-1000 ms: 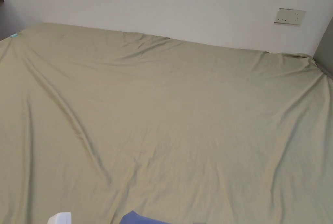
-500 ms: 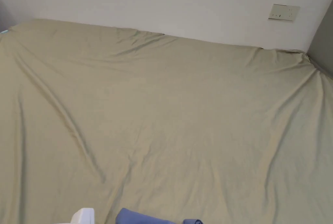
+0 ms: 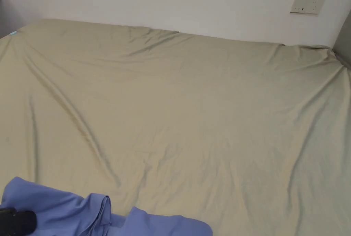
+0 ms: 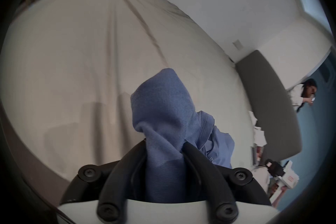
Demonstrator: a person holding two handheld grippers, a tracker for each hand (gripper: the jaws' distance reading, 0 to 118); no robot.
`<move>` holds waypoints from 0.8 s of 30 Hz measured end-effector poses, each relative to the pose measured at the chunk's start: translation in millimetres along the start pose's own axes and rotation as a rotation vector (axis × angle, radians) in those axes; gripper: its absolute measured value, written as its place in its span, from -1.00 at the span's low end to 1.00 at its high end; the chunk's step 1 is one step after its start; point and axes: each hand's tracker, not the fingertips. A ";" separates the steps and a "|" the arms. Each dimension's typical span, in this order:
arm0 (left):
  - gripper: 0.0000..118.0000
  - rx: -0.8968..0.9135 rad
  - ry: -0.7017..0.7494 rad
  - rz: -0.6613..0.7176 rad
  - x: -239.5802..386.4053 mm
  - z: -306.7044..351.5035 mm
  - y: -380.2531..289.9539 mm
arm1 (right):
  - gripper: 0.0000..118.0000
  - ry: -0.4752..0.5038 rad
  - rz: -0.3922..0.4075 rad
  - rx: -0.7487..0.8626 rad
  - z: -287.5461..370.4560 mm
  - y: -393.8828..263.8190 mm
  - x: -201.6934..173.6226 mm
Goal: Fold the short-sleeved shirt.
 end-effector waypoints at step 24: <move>0.18 -0.367 -0.589 -0.274 205.3 -84.5 -69.2 | -0.98 -0.057 -0.132 0.014 12.4 -10.3 39.9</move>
